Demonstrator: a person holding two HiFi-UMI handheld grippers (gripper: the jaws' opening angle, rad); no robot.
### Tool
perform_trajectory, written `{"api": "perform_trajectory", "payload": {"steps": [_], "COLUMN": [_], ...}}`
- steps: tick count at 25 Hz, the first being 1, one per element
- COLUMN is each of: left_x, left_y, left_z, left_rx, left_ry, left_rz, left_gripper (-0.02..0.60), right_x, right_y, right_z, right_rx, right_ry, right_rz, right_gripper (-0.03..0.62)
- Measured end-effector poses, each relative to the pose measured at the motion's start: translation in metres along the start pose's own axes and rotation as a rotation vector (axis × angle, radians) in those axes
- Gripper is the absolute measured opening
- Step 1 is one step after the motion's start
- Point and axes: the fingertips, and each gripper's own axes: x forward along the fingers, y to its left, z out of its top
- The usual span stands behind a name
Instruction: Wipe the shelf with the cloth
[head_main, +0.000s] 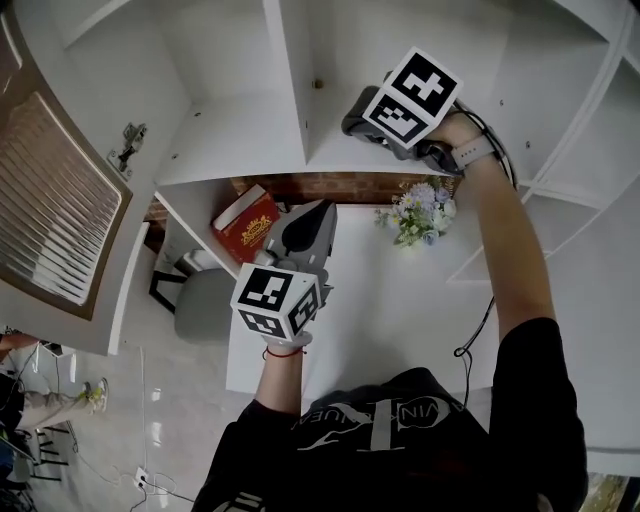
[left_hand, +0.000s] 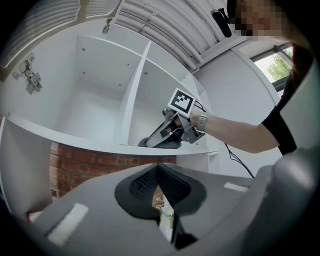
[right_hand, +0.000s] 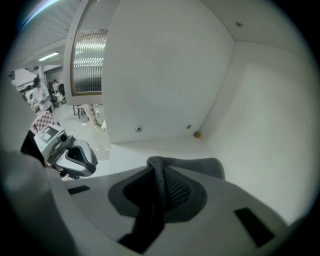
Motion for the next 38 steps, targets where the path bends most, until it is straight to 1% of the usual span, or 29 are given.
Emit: {"api": "perform_trajectory", "payload": {"steps": [5,15,17,19,22,24,26,28,30,32,34,38], "left_x": [0.018,0.062,0.07,0.076,0.081,0.083,0.081,0.078,0.074,0.069,0.06,0.036], "left_y": [-0.025,-0.091,-0.104,-0.115,-0.128,-0.134,-0.135,-0.13,-0.122,-0.114,-0.105,-0.077], "left_z": [-0.003,-0.013,-0.014,-0.015,-0.016,-0.014,-0.011,-0.008,-0.004,0.0,0.002,0.007], "left_rx": [-0.011,-0.026,-0.031,-0.036,-0.034,-0.029,-0.019,-0.007,-0.005,-0.001,0.009,0.024], "left_ry": [0.002,0.019,0.02,0.021,0.025,0.024,0.021,0.018,0.011,0.005,0.002,0.001], "left_rz": [-0.071,-0.242,-0.274,-0.3,-0.328,-0.337,-0.335,-0.317,-0.29,-0.262,-0.228,-0.129], "left_gripper": [0.012,0.011,0.011,0.011,0.012,0.011,0.011,0.012,0.011,0.011,0.011,0.012], "right_x": [-0.034,-0.099,-0.109,-0.116,-0.12,-0.122,-0.123,-0.127,-0.128,-0.12,-0.104,-0.066], "right_y": [-0.028,-0.07,-0.074,-0.075,-0.074,-0.073,-0.073,-0.072,-0.066,-0.052,-0.035,0.009], "right_z": [-0.049,-0.139,-0.153,-0.162,-0.166,-0.167,-0.161,-0.141,-0.112,-0.083,-0.056,-0.009], "right_rx": [0.129,0.344,0.391,0.427,0.44,0.403,0.296,0.166,0.076,0.022,-0.049,-0.197], "right_ry": [0.045,0.137,0.151,0.145,0.132,0.131,0.135,0.101,0.034,-0.018,-0.047,-0.101], "right_rz": [-0.106,-0.364,-0.392,-0.4,-0.405,-0.403,-0.407,-0.439,-0.437,-0.391,-0.342,-0.199], "right_gripper": [0.061,0.061,0.061,0.061,0.061,0.061,0.061,0.061,0.061,0.061,0.061,0.061]}}
